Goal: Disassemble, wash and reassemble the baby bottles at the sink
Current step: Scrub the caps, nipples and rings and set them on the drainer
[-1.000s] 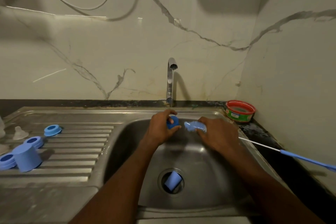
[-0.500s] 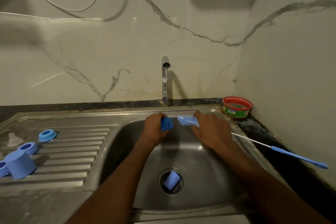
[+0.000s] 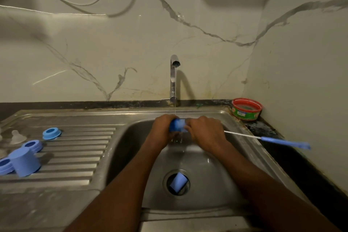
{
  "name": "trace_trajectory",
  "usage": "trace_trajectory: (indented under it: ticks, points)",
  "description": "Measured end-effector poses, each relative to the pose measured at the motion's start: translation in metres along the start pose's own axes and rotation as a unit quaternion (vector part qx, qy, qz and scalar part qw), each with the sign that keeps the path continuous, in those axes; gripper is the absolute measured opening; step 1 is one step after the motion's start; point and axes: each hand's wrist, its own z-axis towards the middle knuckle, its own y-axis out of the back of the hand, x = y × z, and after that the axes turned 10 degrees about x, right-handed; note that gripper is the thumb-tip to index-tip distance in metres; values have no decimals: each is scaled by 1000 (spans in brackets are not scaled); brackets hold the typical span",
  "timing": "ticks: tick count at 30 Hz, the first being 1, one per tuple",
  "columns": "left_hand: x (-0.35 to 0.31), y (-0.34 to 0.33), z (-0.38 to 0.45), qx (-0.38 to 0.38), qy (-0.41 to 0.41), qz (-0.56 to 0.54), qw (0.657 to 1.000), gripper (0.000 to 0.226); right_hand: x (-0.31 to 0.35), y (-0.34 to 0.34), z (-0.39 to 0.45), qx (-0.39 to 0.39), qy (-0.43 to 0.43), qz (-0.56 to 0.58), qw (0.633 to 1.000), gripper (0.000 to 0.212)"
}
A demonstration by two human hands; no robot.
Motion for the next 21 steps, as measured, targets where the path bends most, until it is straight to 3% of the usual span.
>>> trace_trajectory:
  ticks: [2, 5, 9, 11, 15, 18, 21]
  points:
    - [0, 4, -2, -3, 8, -27, 1000, 57, -10, -1, -2, -24, -28, 30, 999, 31]
    - [-8, 9, 3, 50, -24, 26, 998, 55, -9, -10, -5, -18, -65, 4, 998, 31]
    - [-6, 1, 2, 40, -46, 26, 998, 41, 4, -1, 2, 38, -32, 41, 998, 36]
    - [-1, -1, -3, 65, -23, 32, 997, 47, 7, 0, 1, 36, -19, 58, 998, 36]
    - [-2, 1, -1, 2, -39, -15, 999, 51, -4, -13, -2, -21, -93, 133, 987, 39]
    - [-3, -2, 0, -4, -89, 38, 995, 49, -10, -16, 3, 50, -117, 171, 977, 43]
    - [4, -6, -5, -36, -119, 59, 991, 53, -2, -12, 4, 127, -69, 199, 969, 46]
